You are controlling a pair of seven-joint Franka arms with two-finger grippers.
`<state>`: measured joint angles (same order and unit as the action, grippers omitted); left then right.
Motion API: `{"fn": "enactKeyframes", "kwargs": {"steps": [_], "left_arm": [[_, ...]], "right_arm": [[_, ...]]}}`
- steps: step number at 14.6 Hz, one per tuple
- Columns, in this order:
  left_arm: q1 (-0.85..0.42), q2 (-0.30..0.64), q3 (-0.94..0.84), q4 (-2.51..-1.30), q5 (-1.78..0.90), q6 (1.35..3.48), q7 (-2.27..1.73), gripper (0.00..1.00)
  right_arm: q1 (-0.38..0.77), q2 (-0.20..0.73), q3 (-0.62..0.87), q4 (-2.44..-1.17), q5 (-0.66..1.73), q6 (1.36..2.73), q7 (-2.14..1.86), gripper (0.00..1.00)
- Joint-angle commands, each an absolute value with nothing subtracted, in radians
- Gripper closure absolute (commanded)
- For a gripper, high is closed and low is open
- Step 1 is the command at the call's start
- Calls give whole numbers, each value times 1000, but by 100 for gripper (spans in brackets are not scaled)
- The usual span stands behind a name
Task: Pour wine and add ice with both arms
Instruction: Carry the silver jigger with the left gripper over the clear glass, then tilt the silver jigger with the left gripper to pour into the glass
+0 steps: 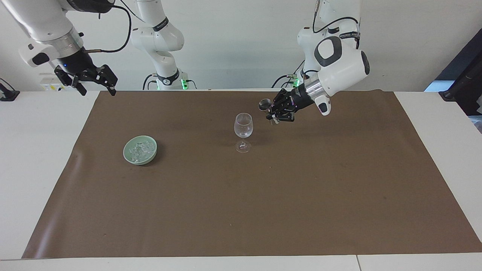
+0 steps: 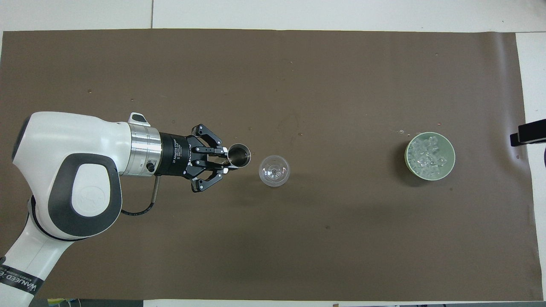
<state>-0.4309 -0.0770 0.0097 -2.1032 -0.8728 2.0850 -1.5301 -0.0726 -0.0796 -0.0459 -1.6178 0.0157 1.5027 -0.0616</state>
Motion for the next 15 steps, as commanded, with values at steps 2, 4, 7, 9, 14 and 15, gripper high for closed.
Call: {"fn": "enactKeyframes", "kwargs": {"steps": [2,4,7,9,14,15], "left_arm": [[-486,-89,15,-2102,-741,2109,-1613,100],[-511,-75,11,-2085,-674,2149,-1681,100],[-544,-66,11,-2085,-612,2232,-1741,100],[-575,-64,9,-2079,-528,2243,-1778,100],[-614,-45,5,-2046,-338,2255,-1905,100],[-624,-43,5,-2045,-301,2256,-1925,100]], "right_arm": [[-87,-91,-38,-1631,23,1502,-66,0],[-87,-91,-38,-1631,23,1502,-66,0],[-87,-91,-38,-1631,23,1502,-66,0],[-87,-91,-38,-1631,23,1502,-66,0],[-87,-91,-38,-1631,23,1502,-66,0],[-87,-91,-38,-1631,23,1502,-66,0]]}}
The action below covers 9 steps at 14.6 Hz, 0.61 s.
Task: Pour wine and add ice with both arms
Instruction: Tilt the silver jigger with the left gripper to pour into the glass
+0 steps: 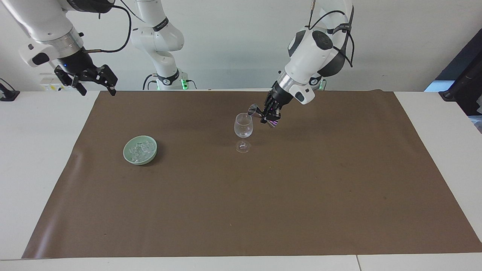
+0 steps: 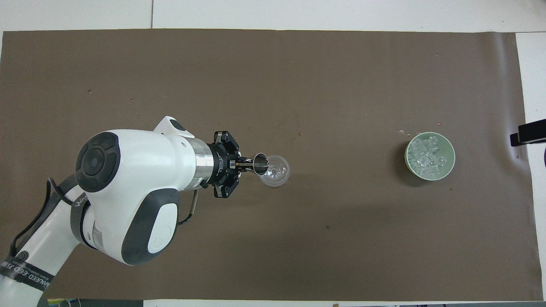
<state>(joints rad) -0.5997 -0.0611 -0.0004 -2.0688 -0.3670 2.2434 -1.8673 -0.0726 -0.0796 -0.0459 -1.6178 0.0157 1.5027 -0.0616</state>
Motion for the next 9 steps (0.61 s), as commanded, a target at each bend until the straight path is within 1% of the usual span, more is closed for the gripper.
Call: {"fn": "enactKeyframes", "kwargs": {"steps": [1,9], "left_arm": [[-632,-40,5,-2045,-264,2264,-1943,100],[-670,-37,-3,-2043,-82,2261,-1983,100]], "right_arm": [[-87,-91,-38,-1631,23,1502,-66,0],[-87,-91,-38,-1631,23,1502,-66,0]]}}
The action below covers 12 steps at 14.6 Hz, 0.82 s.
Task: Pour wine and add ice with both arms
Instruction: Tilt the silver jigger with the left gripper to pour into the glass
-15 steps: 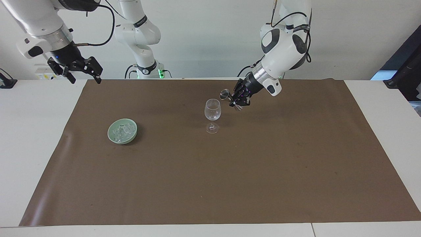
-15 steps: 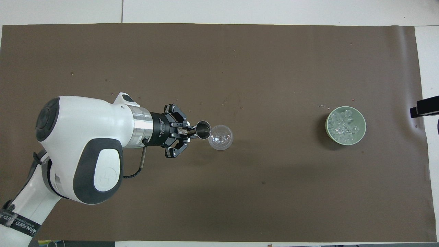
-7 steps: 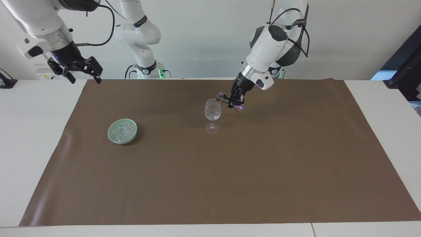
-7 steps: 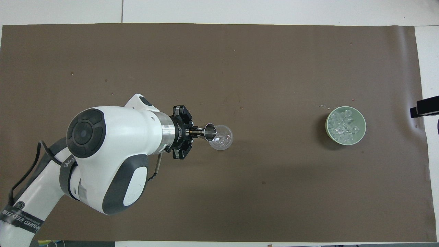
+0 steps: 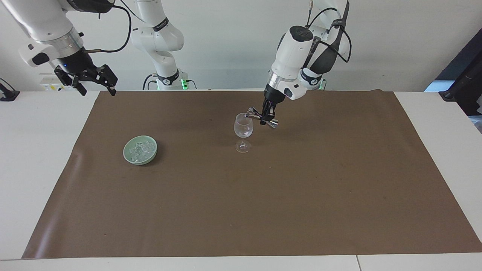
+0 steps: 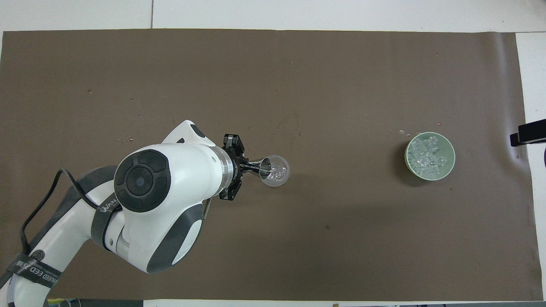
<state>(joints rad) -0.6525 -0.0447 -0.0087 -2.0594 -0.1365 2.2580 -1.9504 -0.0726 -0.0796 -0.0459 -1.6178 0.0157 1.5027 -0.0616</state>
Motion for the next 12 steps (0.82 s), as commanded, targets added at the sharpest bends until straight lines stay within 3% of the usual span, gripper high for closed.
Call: {"fn": "enactKeyframes", "kwargs": {"steps": [1,12], "left_arm": [[-676,-37,-3,-2043,-60,2263,-1999,100],[-730,-41,-5,-2039,218,2273,-2092,100]], "right_arm": [[-87,-91,-38,-1631,23,1502,-66,0],[-87,-91,-38,-1631,23,1502,-66,0]]}}
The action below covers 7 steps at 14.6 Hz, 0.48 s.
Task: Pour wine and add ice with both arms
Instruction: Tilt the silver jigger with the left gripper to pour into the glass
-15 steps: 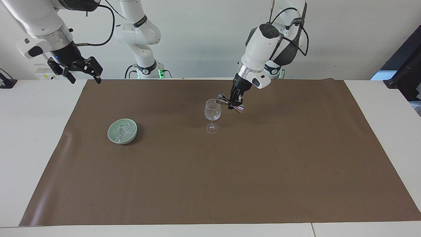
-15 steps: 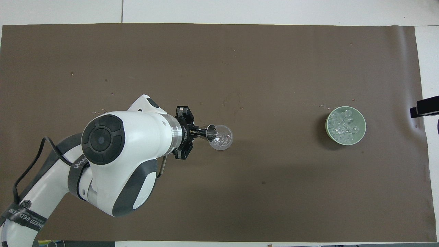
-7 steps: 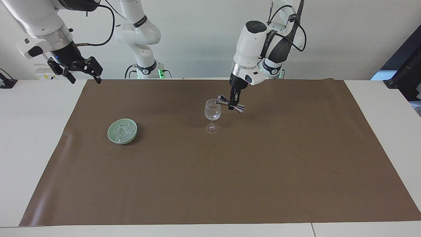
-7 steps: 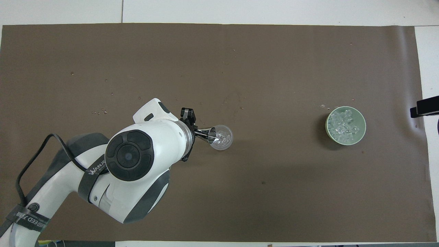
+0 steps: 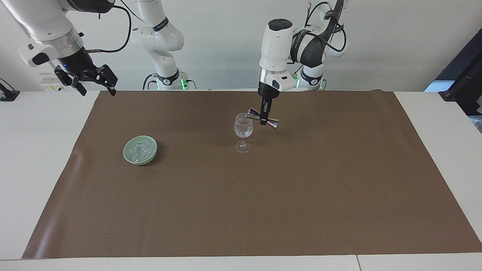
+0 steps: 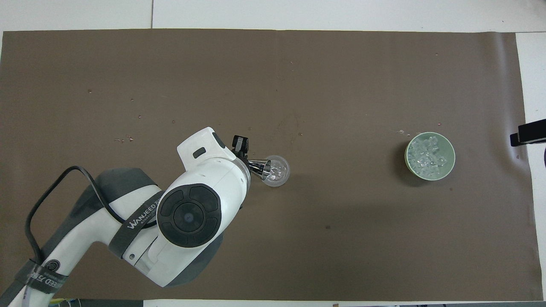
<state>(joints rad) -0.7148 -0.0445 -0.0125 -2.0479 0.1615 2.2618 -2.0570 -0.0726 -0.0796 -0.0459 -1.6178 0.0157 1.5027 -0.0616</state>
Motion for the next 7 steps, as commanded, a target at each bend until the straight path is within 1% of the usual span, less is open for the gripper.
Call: {"fn": "enactKeyframes", "kwargs": {"steps": [1,7], "left_arm": [[-735,-41,-5,-2039,241,2275,-2094,100],[-738,-38,-6,-2028,313,2293,-2095,100]], "right_arm": [[-87,-91,-38,-1631,23,1502,-64,0],[-81,-91,-37,-1631,28,1503,-74,0]]}}
